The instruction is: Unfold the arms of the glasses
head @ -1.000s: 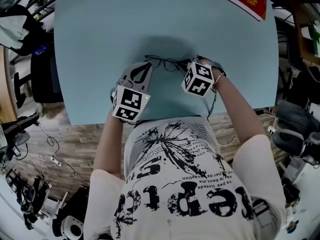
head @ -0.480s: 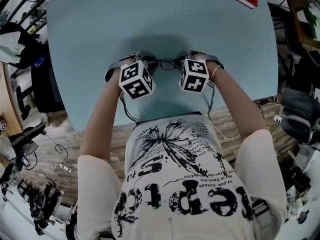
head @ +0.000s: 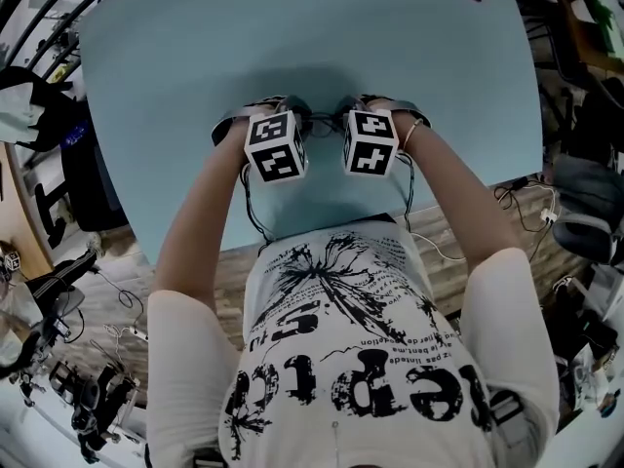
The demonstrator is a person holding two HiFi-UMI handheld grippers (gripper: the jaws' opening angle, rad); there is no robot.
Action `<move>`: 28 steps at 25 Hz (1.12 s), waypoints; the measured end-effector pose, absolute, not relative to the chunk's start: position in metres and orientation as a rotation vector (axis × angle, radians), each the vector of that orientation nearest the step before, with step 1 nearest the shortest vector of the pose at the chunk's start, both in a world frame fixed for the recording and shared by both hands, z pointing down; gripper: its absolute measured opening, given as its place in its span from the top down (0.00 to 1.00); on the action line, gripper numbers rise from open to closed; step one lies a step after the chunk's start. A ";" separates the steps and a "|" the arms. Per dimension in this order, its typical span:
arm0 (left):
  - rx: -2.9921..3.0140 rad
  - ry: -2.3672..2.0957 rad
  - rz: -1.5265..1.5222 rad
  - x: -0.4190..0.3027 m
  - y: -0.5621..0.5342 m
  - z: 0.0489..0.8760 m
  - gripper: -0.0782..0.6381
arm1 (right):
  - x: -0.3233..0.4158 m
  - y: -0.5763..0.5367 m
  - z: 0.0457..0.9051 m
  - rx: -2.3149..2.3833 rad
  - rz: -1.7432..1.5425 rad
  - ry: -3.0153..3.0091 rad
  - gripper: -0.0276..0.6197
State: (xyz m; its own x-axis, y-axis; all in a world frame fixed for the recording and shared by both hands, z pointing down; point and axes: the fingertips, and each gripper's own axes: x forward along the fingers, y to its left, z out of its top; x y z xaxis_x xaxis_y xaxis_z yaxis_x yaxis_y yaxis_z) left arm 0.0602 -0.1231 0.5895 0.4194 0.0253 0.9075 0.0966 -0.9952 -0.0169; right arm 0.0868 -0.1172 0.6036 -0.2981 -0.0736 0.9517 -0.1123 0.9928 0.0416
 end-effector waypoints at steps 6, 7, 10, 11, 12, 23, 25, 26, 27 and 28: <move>-2.560 -0.146 -1.635 0.065 -0.120 0.593 0.84 | 0.092 -0.116 0.605 0.138 0.060 -1.881 0.90; -2.563 -0.149 -1.627 0.066 -0.119 0.593 0.84 | 0.093 -0.116 0.605 0.138 0.061 -1.880 0.90; -2.582 -0.136 -1.603 0.067 -0.118 0.589 0.84 | 0.095 -0.114 0.606 0.139 0.066 -1.879 0.90; -2.588 -0.130 -1.598 0.067 -0.118 0.587 0.84 | 0.095 -0.114 0.606 0.140 0.069 -1.879 0.90; -2.593 -0.127 -1.594 0.067 -0.118 0.586 0.84 | 0.096 -0.114 0.606 0.140 0.072 -1.879 0.90; -2.603 -0.066 -1.506 0.052 -0.121 0.558 0.86 | 0.101 -0.119 0.605 0.141 0.034 -1.843 0.90; -2.611 -0.043 -1.497 0.046 -0.121 0.554 0.86 | 0.100 -0.119 0.605 0.140 0.035 -1.837 0.90; -2.619 -0.031 -1.492 0.043 -0.121 0.552 0.86 | 0.100 -0.119 0.604 0.139 0.035 -1.835 0.90; -2.629 -0.017 -1.486 0.040 -0.122 0.550 0.86 | 0.100 -0.118 0.604 0.137 0.034 -1.832 0.90; -2.641 -0.003 -1.480 0.037 -0.122 0.548 0.86 | 0.100 -0.119 0.604 0.134 0.032 -1.829 0.90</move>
